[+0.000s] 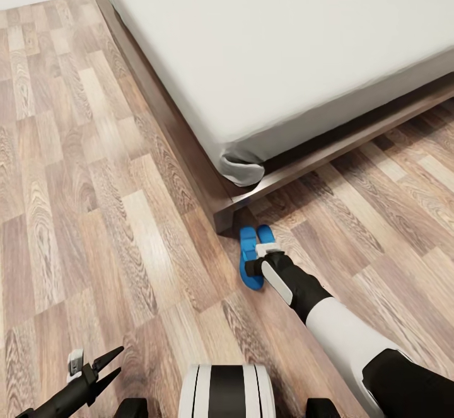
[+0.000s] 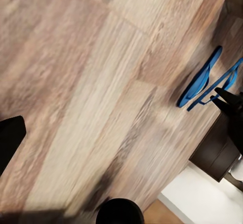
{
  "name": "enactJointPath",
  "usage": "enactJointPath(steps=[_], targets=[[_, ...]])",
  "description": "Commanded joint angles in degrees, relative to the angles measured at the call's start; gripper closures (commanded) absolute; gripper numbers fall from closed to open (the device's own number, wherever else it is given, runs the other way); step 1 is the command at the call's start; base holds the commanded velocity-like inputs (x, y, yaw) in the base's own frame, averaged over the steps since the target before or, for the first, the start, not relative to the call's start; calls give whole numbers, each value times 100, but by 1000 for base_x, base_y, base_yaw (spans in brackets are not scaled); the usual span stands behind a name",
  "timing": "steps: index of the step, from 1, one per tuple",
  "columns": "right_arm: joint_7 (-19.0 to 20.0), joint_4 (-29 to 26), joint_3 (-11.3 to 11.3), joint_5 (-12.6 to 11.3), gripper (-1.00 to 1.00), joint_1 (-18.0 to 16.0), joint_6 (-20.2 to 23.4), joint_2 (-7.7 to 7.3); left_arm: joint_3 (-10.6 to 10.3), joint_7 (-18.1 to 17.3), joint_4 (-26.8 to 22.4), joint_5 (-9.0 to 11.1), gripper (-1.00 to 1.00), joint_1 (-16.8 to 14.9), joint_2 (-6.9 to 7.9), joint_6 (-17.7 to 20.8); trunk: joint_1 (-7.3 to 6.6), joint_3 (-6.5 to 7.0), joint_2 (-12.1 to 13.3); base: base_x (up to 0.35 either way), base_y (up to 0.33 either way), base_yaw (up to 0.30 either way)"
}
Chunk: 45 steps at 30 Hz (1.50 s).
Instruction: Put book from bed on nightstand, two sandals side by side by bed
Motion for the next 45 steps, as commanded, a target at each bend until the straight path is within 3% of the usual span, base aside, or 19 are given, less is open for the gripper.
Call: enactJointPath(steps=[1,6,25,29,33,38,45], targets=[[-49,-7,22,-63,100,-4,-4,-6,8,-10,0,19,-100,-1,0,59,1,-26,-3,0,0,0],[-47,-7,21,-68,100,-4,-30,-11,8,-10,0,13,-100,-1,1,60,14,-137,-10,0,0,0],[-47,-7,21,-70,100,-4,-35,-19,8,-32,1,31,-100,-1,45,66,14,-137,-10,0,0,0],[-46,-7,21,-70,100,-4,-35,-20,1,-458,21,-4,-100,-1,100,88,14,-137,-10,0,0,0],[-46,-7,21,-70,100,-4,-35,-20,-14,-1284,111,-46,-100,-1,270,108,14,-137,-10,0,0,0],[-46,-7,21,-70,100,-4,-35,-33,-21,-1834,208,-51,-100,-1,398,112,14,-137,-10,0,0,0],[-47,-7,21,-70,100,-4,-35,-38,-33,-2137,227,-67,-100,-1,454,111,14,-137,-10,0,0,0]])
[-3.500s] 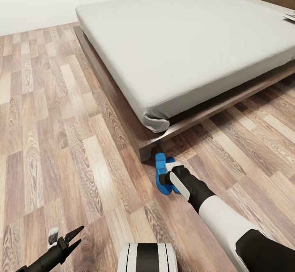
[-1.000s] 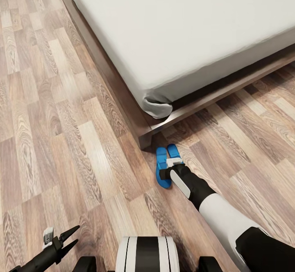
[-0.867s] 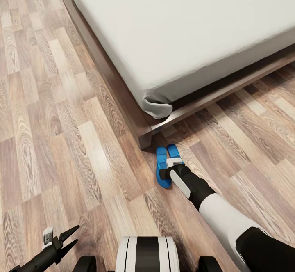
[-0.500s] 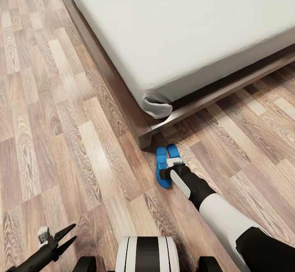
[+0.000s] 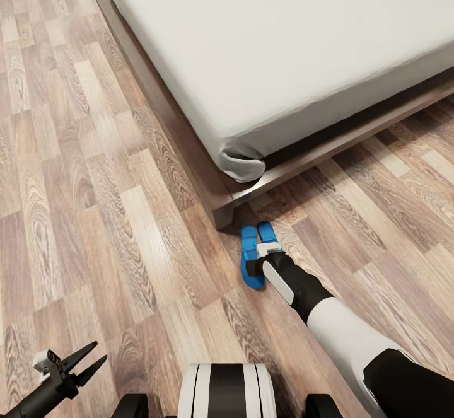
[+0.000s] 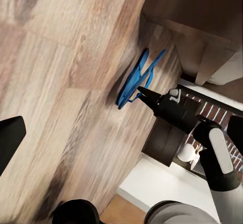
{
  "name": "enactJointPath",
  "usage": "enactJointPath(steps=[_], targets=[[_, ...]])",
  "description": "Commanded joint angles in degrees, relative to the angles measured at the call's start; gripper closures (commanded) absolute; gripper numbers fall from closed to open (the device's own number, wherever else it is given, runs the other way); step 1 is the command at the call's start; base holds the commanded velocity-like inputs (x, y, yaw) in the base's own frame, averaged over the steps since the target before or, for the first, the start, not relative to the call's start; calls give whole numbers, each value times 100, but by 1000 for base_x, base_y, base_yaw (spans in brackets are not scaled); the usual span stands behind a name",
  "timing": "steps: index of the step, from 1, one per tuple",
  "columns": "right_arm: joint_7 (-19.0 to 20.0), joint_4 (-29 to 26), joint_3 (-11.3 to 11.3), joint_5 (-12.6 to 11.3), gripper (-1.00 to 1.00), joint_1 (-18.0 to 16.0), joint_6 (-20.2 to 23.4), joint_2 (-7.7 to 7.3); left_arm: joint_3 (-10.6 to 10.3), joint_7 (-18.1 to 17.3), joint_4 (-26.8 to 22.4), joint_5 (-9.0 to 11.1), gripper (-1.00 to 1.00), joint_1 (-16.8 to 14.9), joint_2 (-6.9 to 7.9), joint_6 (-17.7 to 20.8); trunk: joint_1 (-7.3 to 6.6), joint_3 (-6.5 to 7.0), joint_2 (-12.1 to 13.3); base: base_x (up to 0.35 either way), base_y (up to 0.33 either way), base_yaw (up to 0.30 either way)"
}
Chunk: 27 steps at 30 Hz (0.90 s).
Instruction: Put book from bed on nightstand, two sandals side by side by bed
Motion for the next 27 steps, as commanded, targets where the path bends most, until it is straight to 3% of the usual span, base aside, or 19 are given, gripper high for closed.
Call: enactJointPath(steps=[1,11,16,27], targets=[[-50,-6,22,-63,100,-4,10,-3,7,-29,-1,-7,-100,-1,0,59,-1,-3,-1,0,0,0],[-51,-6,22,-63,100,-4,10,-4,6,-46,19,-7,-100,-1,2,56,-1,-3,-1,0,0,0],[-55,-6,22,-63,100,-4,10,-6,5,-46,25,-7,-100,-1,-3,54,12,-114,-8,0,0,0],[-56,-6,22,-64,100,-4,10,-4,5,-46,35,-16,-100,-1,-3,53,12,-114,-8,0,0,0]])
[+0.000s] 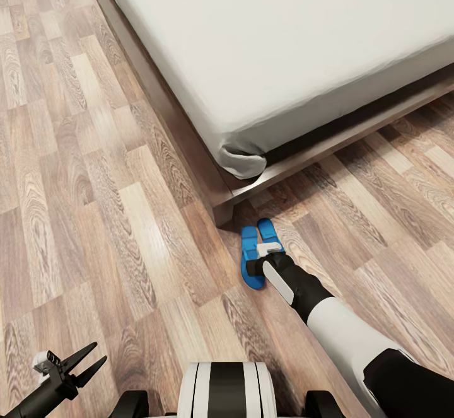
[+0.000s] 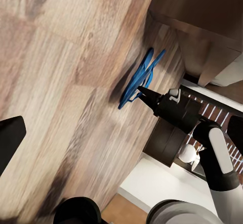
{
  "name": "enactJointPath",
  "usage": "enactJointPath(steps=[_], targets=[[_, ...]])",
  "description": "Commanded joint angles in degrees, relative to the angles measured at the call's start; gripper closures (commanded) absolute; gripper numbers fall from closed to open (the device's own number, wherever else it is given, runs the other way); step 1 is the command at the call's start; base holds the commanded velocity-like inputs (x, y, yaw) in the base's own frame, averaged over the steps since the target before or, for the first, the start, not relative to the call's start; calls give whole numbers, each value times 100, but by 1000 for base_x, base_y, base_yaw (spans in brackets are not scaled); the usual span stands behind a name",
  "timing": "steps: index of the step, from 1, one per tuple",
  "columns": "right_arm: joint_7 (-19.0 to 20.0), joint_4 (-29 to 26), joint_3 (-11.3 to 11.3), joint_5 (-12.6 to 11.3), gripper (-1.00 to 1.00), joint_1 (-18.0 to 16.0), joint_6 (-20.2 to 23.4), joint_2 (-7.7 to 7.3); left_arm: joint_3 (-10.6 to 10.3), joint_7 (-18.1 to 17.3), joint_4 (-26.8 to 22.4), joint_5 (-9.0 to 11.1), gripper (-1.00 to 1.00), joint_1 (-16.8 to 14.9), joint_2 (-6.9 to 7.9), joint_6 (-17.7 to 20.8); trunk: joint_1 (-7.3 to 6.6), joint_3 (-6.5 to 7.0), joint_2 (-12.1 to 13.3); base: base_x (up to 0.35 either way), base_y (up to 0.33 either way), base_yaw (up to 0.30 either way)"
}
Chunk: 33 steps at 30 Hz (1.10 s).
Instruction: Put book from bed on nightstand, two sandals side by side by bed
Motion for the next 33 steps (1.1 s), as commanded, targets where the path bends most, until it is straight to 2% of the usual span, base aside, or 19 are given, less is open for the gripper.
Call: enactJointPath(steps=[1,8,13,31,32,33], targets=[[-49,-6,22,-65,100,-4,10,-3,10,-20,-1,-9,-100,-1,-1,60,-1,-3,-1,0,0,0],[-49,-6,22,-63,100,-4,10,-3,10,-20,-1,-9,-100,-1,-1,62,-1,-3,-1,0,0,0],[-49,-6,22,-64,100,-4,10,-3,10,-20,-1,-10,-100,-1,0,62,12,-114,-8,0,0,0],[-49,-6,22,-69,100,-4,10,-3,10,-20,68,-10,-100,-1,0,60,12,-114,-8,0,0,0],[-49,-6,22,-70,-100,-4,10,-3,10,-20,70,-10,-100,-1,-1,60,12,-114,-8,0,0,0],[-49,-6,22,-69,-100,-4,10,-3,10,-20,73,-9,-100,-1,-1,60,12,-114,-8,0,0,0]])
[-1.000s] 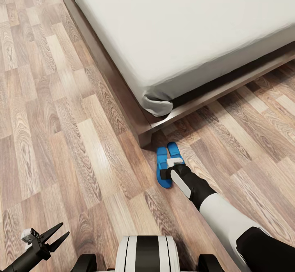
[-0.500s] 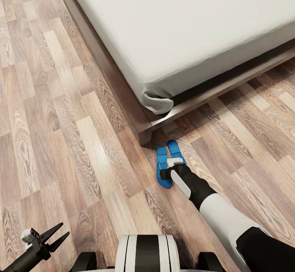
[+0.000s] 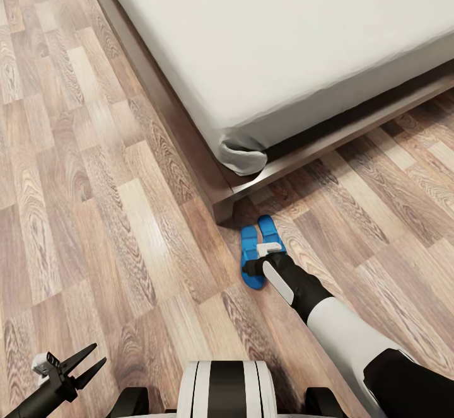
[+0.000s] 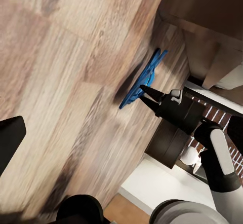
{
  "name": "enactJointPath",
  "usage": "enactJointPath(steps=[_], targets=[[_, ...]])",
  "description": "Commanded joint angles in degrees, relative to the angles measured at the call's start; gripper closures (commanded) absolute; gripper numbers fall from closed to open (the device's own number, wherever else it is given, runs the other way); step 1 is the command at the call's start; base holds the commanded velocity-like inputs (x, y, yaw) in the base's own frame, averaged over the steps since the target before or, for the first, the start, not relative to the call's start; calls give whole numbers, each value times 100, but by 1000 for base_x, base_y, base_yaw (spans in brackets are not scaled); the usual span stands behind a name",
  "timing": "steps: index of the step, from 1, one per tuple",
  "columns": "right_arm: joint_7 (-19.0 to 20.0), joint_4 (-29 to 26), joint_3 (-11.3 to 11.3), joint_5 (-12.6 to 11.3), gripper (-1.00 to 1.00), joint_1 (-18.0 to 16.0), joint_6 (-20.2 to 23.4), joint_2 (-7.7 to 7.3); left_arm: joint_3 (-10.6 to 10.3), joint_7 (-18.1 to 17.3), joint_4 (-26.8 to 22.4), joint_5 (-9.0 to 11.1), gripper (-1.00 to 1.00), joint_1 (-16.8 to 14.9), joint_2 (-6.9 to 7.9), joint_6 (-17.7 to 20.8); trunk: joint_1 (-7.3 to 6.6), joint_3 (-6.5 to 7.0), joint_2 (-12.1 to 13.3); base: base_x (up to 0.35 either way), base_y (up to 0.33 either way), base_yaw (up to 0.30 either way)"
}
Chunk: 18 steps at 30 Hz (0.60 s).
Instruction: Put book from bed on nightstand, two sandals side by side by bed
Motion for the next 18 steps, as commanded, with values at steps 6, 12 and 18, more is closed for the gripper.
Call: enactJointPath(steps=[6,12,18], targets=[[-54,-7,23,-62,-100,-4,11,-3,15,-20,3,-15,-100,-1,0,61,-1,-3,-1,0,0,0],[-54,-7,23,-62,-100,-4,11,-3,18,-20,4,-20,-100,-1,5,63,-14,108,6,0,0,0],[-60,-7,23,-62,-100,-4,17,-3,22,-17,4,-26,-100,-1,13,61,-29,241,14,0,0,0]])
